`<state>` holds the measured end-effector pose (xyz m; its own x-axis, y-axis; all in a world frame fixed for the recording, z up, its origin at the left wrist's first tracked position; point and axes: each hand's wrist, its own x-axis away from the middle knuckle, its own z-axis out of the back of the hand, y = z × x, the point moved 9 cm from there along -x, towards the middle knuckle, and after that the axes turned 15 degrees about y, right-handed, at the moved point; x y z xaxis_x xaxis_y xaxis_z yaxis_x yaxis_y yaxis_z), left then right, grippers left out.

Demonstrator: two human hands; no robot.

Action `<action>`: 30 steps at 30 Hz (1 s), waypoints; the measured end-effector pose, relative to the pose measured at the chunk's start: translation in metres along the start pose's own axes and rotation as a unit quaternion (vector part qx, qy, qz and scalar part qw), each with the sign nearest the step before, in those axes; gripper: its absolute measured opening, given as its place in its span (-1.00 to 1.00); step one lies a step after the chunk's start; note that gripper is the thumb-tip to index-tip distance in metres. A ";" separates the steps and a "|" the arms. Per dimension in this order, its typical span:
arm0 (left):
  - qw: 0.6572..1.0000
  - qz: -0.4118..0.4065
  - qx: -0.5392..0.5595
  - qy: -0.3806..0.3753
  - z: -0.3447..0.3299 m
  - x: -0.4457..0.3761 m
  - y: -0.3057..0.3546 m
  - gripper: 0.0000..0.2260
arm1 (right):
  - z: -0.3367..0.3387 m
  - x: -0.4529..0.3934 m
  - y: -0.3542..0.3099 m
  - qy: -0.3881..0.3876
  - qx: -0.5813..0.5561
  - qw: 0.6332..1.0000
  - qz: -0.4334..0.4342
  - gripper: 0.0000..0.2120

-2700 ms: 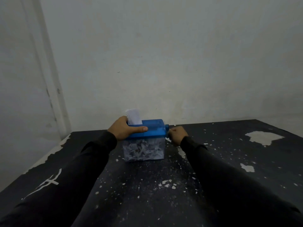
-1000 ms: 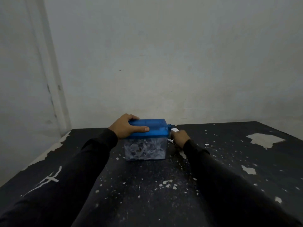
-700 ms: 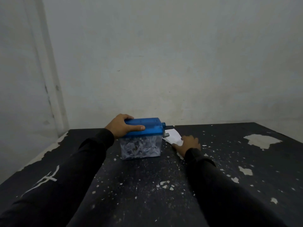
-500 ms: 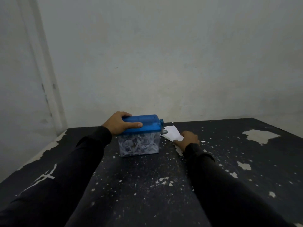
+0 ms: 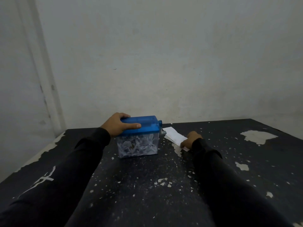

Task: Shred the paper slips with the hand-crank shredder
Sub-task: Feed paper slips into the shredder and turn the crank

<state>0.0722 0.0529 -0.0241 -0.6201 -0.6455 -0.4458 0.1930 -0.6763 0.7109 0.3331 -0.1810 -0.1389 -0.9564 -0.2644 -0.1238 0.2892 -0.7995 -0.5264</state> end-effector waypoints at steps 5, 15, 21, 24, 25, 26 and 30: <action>1.000 0.003 0.005 -0.007 -0.002 -0.002 -0.001 -0.06 | 0.012 0.001 0.009 0.014 -0.016 1.000 -0.012 -0.55; 0.999 -0.012 -0.015 -0.028 -0.005 0.003 0.008 -0.39 | 0.028 0.009 0.019 0.062 -0.032 0.998 -0.009 -0.81; 0.999 -0.014 -0.018 -0.038 -0.006 0.007 0.012 -0.45 | 0.037 0.009 0.020 0.081 -0.029 0.996 0.004 -0.90; 0.999 -0.018 -0.019 -0.044 -0.006 0.012 0.018 -0.47 | 0.040 0.009 0.022 0.093 -0.024 0.995 0.006 -0.86; 0.999 -0.018 -0.016 -0.048 -0.007 0.013 0.020 -0.42 | 0.038 0.009 0.022 0.094 -0.020 0.995 0.009 -0.83; 0.998 -0.019 -0.013 -0.051 -0.008 0.014 0.021 -0.33 | 0.038 0.010 0.022 0.094 -0.017 0.995 0.009 -0.83; 0.998 -0.026 -0.023 -0.055 -0.007 0.009 0.014 0.07 | 0.040 0.008 0.025 0.100 -0.063 0.993 0.005 -0.81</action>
<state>0.0749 0.0346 -0.0218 -0.7088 -0.5686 -0.4176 0.1912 -0.7246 0.6621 0.3342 -0.2248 -0.1190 -0.9458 -0.1501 -0.2880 0.3041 -0.7207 -0.6230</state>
